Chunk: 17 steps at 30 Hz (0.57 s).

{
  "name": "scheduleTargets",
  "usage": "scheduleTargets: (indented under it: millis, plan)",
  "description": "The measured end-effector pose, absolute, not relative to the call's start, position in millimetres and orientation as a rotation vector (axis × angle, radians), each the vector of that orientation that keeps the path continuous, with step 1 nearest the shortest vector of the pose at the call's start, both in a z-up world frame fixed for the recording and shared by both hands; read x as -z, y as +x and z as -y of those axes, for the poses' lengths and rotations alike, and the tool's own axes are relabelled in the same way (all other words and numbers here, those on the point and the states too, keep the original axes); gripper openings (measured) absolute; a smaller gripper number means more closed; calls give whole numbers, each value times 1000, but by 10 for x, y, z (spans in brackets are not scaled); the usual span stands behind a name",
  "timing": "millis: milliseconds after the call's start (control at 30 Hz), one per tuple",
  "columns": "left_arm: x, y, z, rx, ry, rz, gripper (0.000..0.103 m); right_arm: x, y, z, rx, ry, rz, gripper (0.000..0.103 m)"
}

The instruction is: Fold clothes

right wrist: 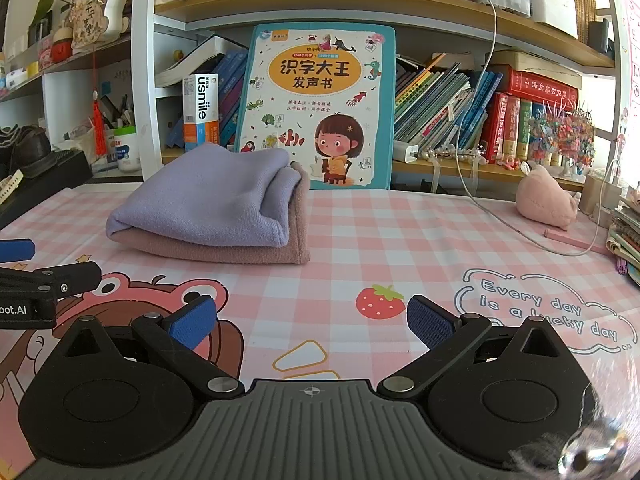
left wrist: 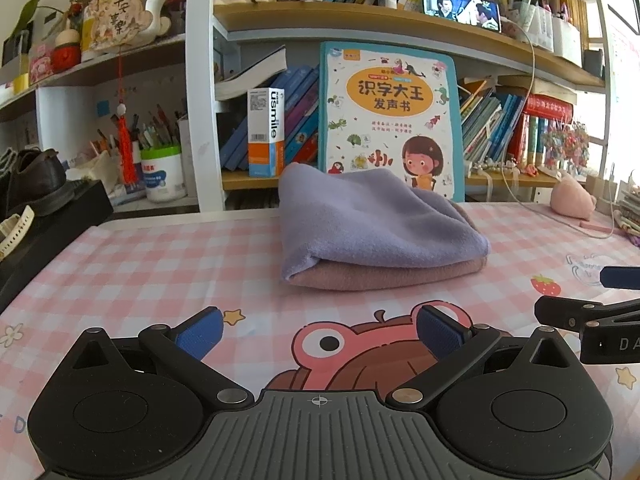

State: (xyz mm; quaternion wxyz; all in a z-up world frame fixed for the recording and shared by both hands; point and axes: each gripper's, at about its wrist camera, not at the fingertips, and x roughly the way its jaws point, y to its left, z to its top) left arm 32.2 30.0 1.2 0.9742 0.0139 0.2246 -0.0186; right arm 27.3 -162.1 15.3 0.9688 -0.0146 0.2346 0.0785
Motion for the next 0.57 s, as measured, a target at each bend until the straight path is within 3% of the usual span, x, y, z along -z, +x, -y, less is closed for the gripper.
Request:
scheduleTargets:
  millis: [567]
  plan:
    - [12,361,-274,50,32,-478,103,-143,306,1623,-163,-24,-494,102]
